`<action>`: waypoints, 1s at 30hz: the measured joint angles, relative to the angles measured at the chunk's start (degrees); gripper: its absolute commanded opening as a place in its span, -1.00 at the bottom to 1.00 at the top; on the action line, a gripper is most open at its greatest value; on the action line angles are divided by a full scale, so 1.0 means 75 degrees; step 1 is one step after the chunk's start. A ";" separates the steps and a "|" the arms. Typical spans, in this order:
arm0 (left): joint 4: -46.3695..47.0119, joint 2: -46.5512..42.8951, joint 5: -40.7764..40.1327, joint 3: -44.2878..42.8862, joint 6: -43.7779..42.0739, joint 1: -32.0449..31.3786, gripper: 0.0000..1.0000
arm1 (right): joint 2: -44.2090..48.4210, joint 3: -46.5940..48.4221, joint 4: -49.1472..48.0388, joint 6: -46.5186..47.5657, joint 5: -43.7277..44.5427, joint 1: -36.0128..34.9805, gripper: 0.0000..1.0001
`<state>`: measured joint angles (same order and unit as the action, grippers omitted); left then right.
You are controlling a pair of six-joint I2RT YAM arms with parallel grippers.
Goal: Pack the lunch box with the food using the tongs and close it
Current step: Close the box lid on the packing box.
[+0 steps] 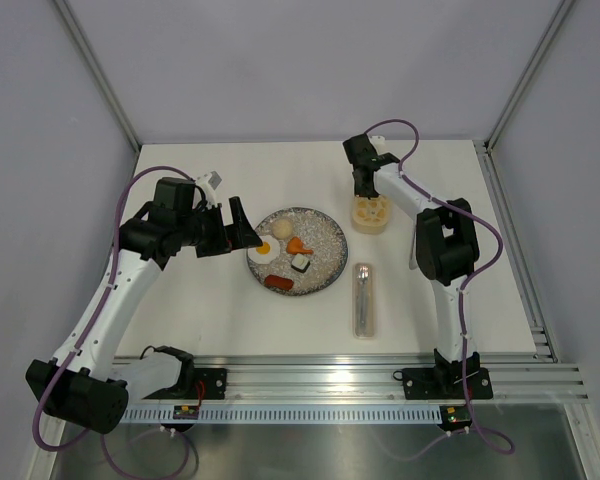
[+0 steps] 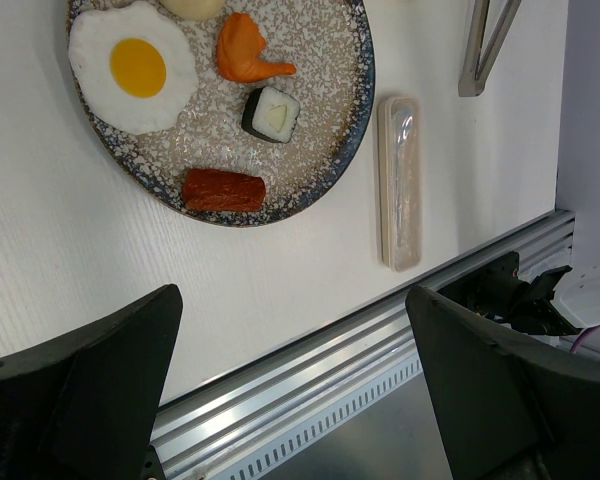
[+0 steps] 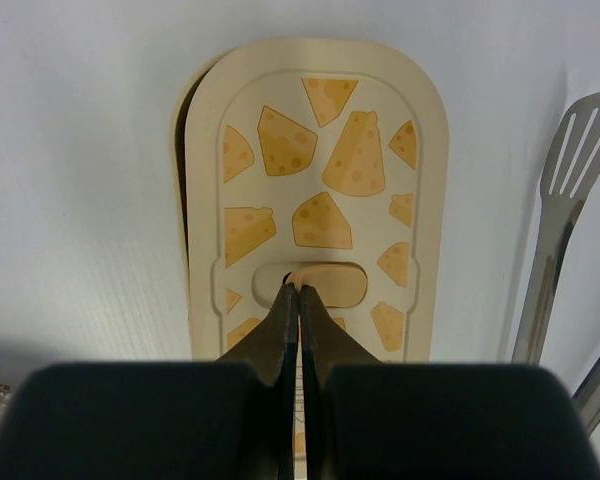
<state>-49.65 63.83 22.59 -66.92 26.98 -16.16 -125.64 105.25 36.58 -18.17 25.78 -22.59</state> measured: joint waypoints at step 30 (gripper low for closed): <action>0.0020 0.0079 0.0006 0.0090 0.0003 0.0000 0.98 | 0.0128 -0.0548 -0.0892 0.0606 -0.0592 0.0026 -1.00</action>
<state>-49.50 64.42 22.63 -66.24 27.00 -16.16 -124.68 101.14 29.89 -13.63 21.34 -22.39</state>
